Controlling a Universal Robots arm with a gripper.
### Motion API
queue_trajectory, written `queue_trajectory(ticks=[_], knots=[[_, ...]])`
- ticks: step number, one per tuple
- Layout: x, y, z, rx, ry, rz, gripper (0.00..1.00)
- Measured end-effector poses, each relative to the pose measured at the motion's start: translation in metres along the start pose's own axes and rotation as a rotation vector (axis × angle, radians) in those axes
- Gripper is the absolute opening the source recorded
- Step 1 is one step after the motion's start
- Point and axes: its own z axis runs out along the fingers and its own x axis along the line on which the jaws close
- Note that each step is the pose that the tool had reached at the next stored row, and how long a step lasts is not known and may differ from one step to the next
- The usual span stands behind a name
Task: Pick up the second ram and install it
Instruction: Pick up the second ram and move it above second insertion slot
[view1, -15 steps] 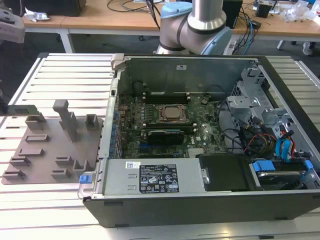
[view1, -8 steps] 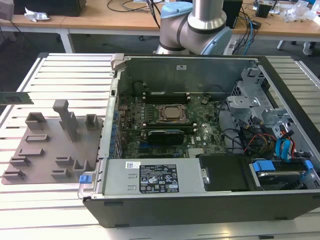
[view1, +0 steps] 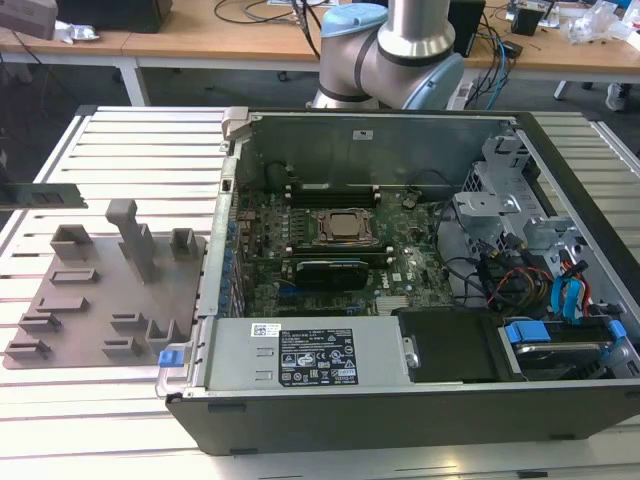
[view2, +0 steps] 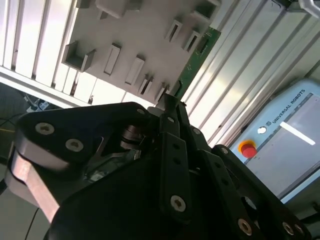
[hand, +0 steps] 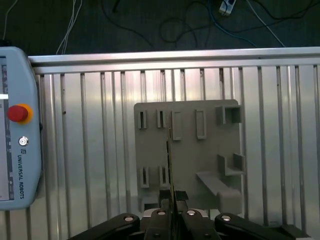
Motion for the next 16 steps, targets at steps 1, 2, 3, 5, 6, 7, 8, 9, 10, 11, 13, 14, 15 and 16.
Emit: queue_trajectory(ticks=[1,2,3,5,6,7,8,9,10,11,13,14,15,16], knots=[[-0.0001,-0.0032,0.0000,-0.0001,0.0002,0.000,0.14],[-0.0004,-0.0079,-0.0001,-0.0003,0.0004,0.000,0.14],[-0.0007,-0.0150,-0.0002,-0.0008,0.0005,0.000,0.14],[-0.0011,-0.0242,-0.0003,-0.0017,0.0005,0.000,0.14],[-0.0015,-0.0320,-0.0003,-0.0025,0.0005,0.000,0.14],[-0.0018,-0.0381,-0.0004,-0.0034,0.0006,0.000,0.14],[-0.0023,-0.0475,-0.0005,-0.0041,0.0006,0.000,0.14],[-0.0025,-0.0534,-0.0006,-0.0046,0.0007,0.000,0.14],[-0.0029,-0.0592,-0.0007,-0.0051,0.0007,0.000,0.14],[-0.0032,-0.0658,-0.0007,-0.0053,0.0007,0.000,0.14],[-0.0036,-0.0778,-0.0009,-0.0059,0.0008,0.000,0.14],[-0.0038,-0.0806,-0.0010,-0.0061,0.0009,0.000,0.14],[-0.0042,-0.0882,-0.0010,-0.0063,0.0009,0.000,0.14],[-0.0044,-0.0937,-0.0011,-0.0065,0.0011,0.000,0.14]])
